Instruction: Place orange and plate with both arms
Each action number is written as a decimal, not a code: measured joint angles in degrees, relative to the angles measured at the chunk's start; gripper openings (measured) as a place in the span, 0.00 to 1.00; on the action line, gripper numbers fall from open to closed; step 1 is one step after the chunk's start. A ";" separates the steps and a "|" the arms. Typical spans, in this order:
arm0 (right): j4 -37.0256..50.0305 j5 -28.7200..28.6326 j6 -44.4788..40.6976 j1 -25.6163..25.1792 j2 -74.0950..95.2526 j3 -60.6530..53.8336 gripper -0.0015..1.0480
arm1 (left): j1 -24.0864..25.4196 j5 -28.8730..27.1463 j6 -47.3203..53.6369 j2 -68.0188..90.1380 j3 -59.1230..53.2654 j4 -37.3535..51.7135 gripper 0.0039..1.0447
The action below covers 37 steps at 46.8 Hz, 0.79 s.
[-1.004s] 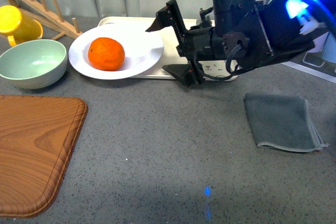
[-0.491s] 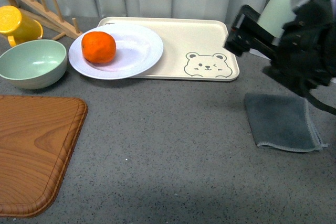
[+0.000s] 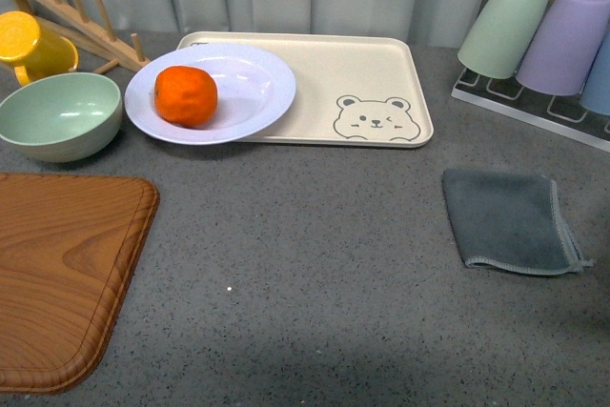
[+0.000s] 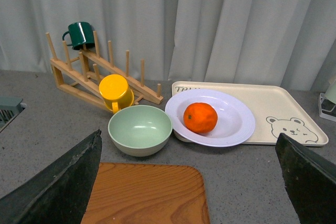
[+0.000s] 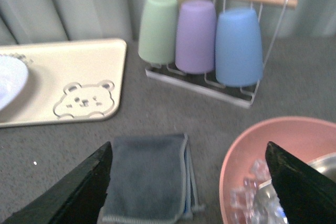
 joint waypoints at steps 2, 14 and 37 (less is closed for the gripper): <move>6.80 -0.94 -1.18 -0.46 1.14 -1.90 0.70 | 0.00 0.07 0.00 -0.09 0.00 0.00 0.94; 0.68 -6.47 -3.23 -5.01 -14.43 -4.22 0.26 | 0.00 0.00 0.00 -0.04 0.00 0.00 0.94; -29.00 -7.96 -3.48 -7.89 -44.78 -4.13 0.01 | 0.00 0.02 0.00 -0.02 0.00 -0.02 0.94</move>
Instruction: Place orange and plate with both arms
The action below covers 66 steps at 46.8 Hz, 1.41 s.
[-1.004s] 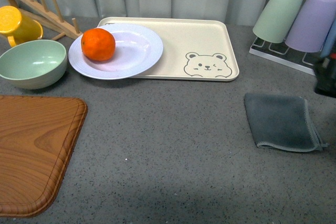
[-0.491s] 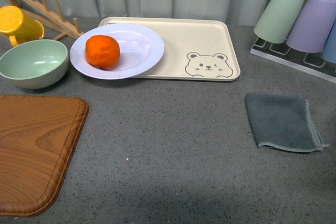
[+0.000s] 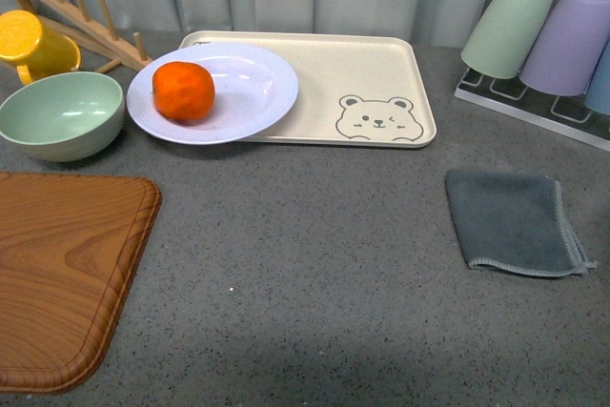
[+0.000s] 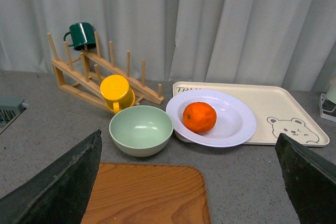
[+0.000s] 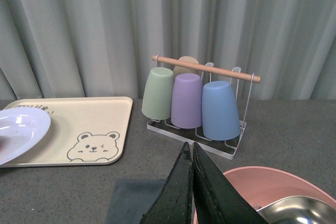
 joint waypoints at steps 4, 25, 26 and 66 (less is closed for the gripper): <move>-3.56 -0.02 0.00 0.00 -3.80 0.00 0.01 | 0.00 0.00 0.00 0.00 0.00 0.00 0.94; -13.70 -0.02 0.00 0.00 -14.23 0.00 0.01 | 0.00 0.00 0.00 0.00 0.00 0.00 0.94; -14.05 -0.02 0.00 0.00 -14.58 0.00 0.01 | 0.00 0.00 0.00 0.00 0.00 0.00 0.94; -28.50 -0.17 -0.13 0.00 -28.61 0.04 0.32 | 0.00 -0.02 0.00 0.00 0.00 0.00 0.94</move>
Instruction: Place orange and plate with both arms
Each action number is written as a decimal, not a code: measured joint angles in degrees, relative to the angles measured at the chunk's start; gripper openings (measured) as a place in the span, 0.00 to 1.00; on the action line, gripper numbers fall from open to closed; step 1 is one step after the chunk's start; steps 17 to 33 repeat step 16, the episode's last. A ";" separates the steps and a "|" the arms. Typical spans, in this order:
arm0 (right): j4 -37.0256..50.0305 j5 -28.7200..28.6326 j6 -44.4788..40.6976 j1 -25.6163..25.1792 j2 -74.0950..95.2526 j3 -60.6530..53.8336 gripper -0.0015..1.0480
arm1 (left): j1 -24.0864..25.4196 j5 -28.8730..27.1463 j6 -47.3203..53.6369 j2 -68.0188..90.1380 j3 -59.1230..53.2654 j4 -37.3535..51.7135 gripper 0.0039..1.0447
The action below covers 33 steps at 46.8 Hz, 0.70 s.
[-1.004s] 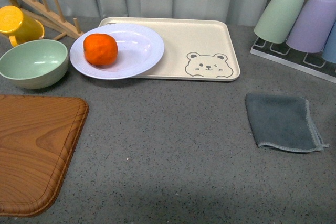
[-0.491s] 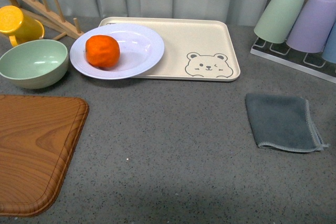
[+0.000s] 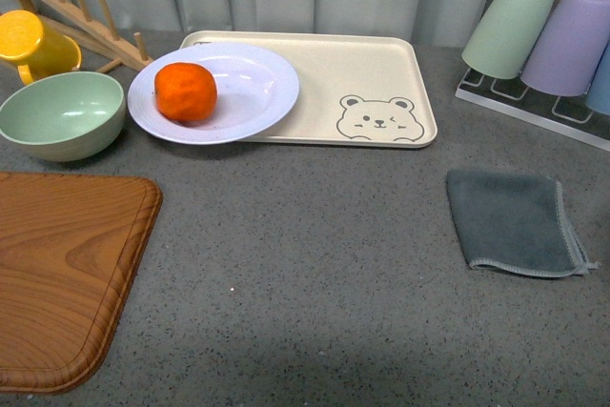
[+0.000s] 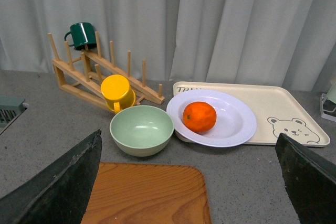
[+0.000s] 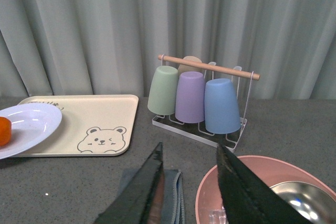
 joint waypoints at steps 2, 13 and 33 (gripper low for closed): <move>0.00 0.00 0.00 0.00 0.00 0.00 0.39 | 0.00 0.00 0.00 0.00 0.00 0.00 0.94; 0.00 0.00 0.02 0.00 0.00 0.00 0.86 | 0.00 0.00 0.00 0.00 0.00 0.00 0.94; 0.00 0.00 0.07 0.00 0.00 0.00 0.92 | 0.00 0.00 0.00 0.00 0.00 0.00 0.94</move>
